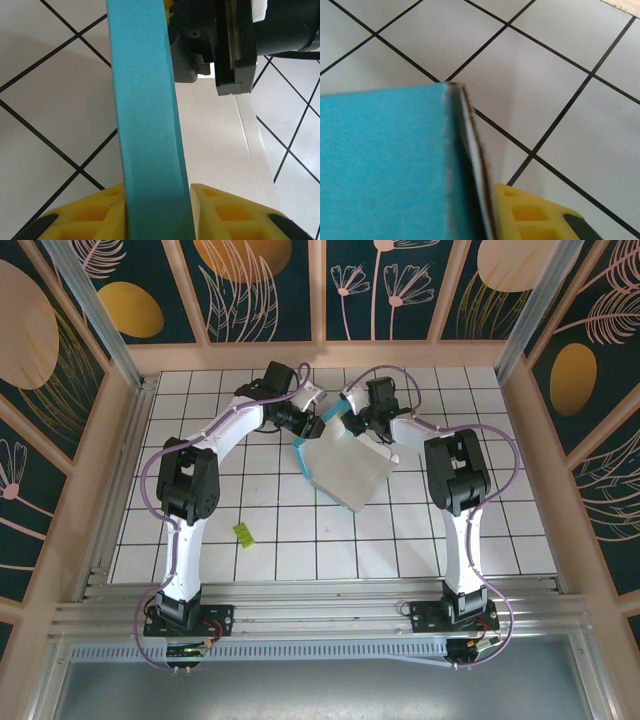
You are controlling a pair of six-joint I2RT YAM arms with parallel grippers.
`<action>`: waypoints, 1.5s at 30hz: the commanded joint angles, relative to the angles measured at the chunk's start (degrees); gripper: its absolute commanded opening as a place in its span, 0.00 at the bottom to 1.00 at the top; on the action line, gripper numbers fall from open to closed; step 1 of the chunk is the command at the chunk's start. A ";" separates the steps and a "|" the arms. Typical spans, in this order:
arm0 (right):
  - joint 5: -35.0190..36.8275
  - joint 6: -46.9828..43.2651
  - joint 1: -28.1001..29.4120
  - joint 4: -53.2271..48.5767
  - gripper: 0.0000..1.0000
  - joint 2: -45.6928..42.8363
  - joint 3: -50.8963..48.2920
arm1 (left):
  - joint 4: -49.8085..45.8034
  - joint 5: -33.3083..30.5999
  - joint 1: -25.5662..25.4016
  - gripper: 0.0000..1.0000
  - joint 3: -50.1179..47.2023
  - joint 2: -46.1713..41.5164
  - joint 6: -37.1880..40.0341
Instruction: Fold the paper box
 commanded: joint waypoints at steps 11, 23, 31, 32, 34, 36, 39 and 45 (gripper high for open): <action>-13.25 6.79 -4.91 0.01 0.30 -5.38 -5.49 | -2.30 -4.31 -1.25 0.32 0.45 0.98 1.20; -8.14 2.29 -4.61 -0.32 0.31 -6.94 -8.72 | -1.51 -2.42 -1.28 0.32 0.87 0.25 0.65; -10.34 2.61 -4.40 -0.26 0.30 -2.45 -3.88 | -1.91 -2.63 -1.28 0.32 0.74 0.28 0.68; -10.78 2.39 -4.32 -1.17 0.29 -1.73 -2.93 | -1.93 -2.54 -1.28 0.32 0.75 0.22 0.58; -10.78 2.08 -4.16 -2.27 0.27 -0.79 -1.41 | -1.91 -2.52 -1.30 0.32 0.83 0.23 0.55; -11.14 1.87 -3.93 -2.71 0.24 -0.39 -0.83 | -1.91 -2.44 -1.28 0.32 1.01 0.35 0.55; -11.39 1.37 -3.74 -3.46 0.17 0.10 -0.15 | -2.07 -2.46 -1.28 0.32 1.48 0.54 0.60; -11.22 1.44 -3.22 -5.11 0.16 1.28 1.61 | -2.02 -2.28 -1.28 0.32 1.65 0.66 0.73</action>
